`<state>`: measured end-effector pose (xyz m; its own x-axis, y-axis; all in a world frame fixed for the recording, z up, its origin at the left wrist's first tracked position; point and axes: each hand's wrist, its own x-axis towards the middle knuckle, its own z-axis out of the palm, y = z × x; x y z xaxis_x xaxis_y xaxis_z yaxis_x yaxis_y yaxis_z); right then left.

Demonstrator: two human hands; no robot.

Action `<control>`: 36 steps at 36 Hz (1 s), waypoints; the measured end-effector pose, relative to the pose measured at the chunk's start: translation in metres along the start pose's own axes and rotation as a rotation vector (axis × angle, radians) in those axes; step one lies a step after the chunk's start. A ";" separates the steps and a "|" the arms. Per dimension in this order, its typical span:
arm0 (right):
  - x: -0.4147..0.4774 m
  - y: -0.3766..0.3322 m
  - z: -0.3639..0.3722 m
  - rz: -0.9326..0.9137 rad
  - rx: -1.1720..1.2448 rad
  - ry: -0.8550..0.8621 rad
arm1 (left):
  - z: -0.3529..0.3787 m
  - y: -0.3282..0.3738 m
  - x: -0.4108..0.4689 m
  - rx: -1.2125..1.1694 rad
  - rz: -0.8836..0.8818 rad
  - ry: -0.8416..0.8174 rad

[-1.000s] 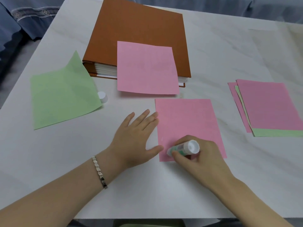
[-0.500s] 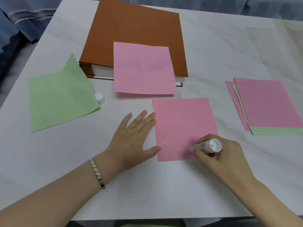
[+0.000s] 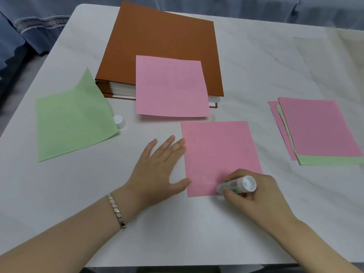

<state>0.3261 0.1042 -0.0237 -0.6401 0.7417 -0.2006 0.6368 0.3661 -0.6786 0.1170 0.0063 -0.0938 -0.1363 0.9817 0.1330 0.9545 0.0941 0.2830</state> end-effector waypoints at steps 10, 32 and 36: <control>0.023 0.004 -0.034 0.043 0.306 0.335 | -0.001 0.000 0.004 -0.003 0.035 0.054; 0.127 -0.004 -0.053 -0.014 0.700 0.494 | 0.004 -0.009 0.021 -0.160 0.058 0.223; 0.154 -0.003 -0.045 -0.040 0.637 0.507 | 0.004 -0.010 0.021 -0.165 0.065 0.227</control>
<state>0.2447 0.2429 -0.0210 -0.2872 0.9551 0.0732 0.1534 0.1213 -0.9807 0.1057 0.0268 -0.0974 -0.1504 0.9207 0.3601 0.9095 -0.0139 0.4155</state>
